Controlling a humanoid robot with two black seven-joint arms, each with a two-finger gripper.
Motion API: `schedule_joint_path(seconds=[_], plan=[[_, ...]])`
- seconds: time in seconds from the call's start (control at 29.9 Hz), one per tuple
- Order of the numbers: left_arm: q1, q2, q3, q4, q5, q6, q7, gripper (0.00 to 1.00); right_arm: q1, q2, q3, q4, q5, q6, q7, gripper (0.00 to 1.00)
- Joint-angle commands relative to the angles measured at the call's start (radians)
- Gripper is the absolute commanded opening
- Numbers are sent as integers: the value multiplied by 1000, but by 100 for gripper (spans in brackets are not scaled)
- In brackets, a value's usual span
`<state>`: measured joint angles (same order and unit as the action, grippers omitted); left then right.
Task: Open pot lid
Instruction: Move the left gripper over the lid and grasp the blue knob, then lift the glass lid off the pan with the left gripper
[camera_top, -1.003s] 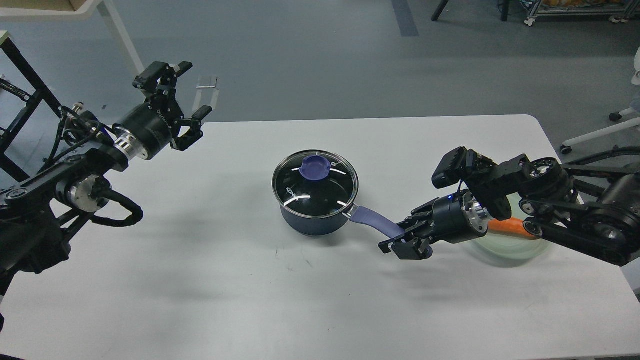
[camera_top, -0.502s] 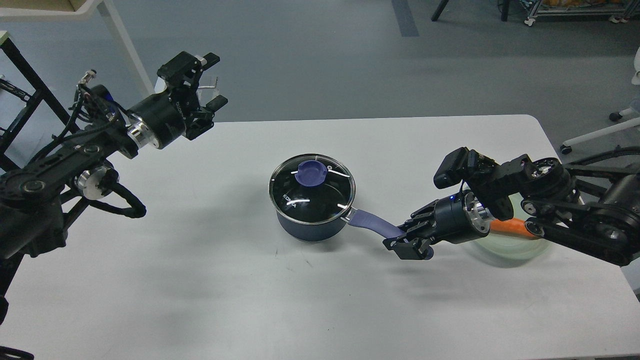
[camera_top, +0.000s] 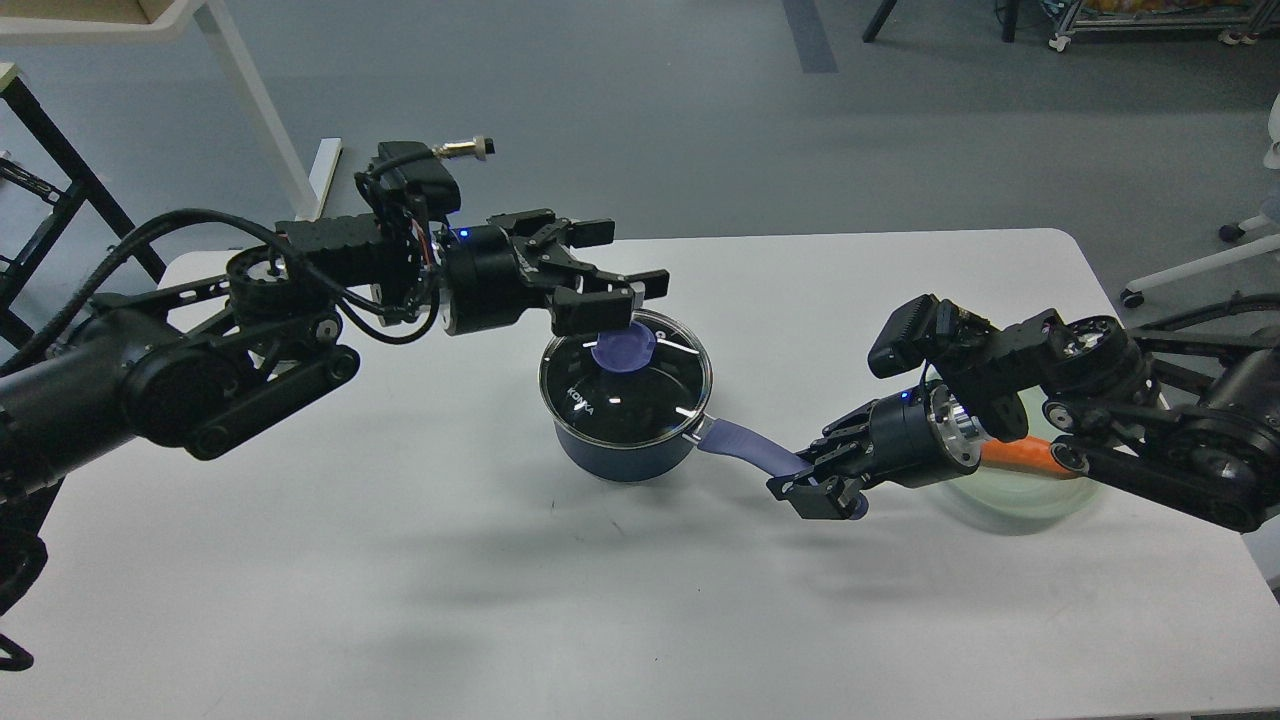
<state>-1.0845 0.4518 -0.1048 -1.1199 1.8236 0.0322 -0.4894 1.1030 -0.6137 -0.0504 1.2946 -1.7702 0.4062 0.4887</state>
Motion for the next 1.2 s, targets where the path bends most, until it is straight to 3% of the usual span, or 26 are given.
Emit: schedule_joint_path(seconds=[0.0, 0.47, 0.8, 0.87, 0.94, 1.04, 1.17], plan=[[-40, -50, 100, 70, 23, 44, 1, 99, 0, 0, 0, 0, 0, 2, 0, 27], [5, -90, 125, 178, 22, 49, 1, 99, -2, 5, 3, 2, 0, 2, 0, 27], [38, -79, 125, 183, 20, 40, 1, 95, 0, 12, 6, 5, 0, 2, 0, 28], [38, -81, 126, 183, 20, 38, 1, 88, -2, 14, 6, 3, 0, 2, 0, 28], [40, -87, 125, 187, 19, 38, 1, 74, 0, 12, 6, 5, 0, 0, 0, 28], [41, -87, 125, 187, 17, 38, 1, 64, 0, 12, 6, 5, 0, 2, 0, 28], [40, -85, 125, 186, 8, 38, 1, 40, 0, 12, 6, 5, 0, 0, 0, 28]])
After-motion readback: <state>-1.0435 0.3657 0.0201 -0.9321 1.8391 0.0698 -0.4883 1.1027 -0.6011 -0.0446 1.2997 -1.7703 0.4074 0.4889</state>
